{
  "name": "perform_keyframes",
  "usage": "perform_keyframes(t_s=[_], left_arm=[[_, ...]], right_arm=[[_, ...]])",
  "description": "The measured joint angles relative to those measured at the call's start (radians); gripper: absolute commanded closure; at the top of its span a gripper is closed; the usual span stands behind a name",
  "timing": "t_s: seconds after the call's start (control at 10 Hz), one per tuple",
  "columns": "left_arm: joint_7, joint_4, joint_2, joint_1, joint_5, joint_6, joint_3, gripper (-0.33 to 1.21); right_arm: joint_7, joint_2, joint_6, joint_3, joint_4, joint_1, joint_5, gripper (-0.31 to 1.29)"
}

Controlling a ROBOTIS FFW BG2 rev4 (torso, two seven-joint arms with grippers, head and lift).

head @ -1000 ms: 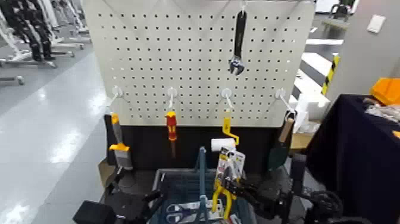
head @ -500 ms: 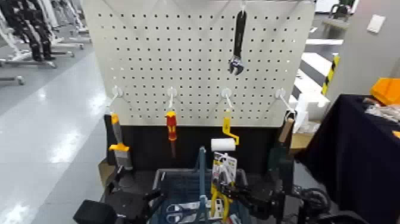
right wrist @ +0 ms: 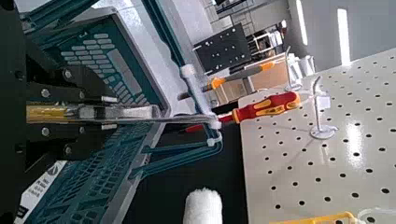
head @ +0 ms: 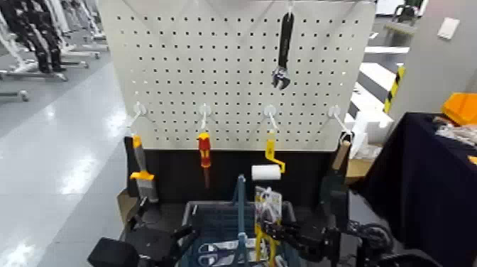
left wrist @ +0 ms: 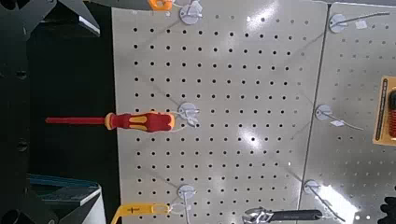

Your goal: Put the yellow pliers into the crate.

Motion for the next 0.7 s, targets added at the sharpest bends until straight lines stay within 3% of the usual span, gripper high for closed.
perform_keyframes(t_s=[0.1,0.5,0.7], left_arm=[[0.000,0.000,-0.001,0.000,0.000,-0.001,0.001,0.11],[0.000,0.000,-0.001,0.002,0.000,-0.002,0.001,0.11],[0.000,-0.001,0.000,0.003,0.000,-0.002,0.002,0.11]], right_arm=[[-0.004,0.000,0.000,-0.003,-0.003,0.002,0.000,-0.04],[-0.015,0.002,-0.001,-0.017,-0.032,0.008,-0.009,-0.01],[-0.097,0.015,-0.023,-0.048,-0.119,0.041,-0.022,-0.01]])
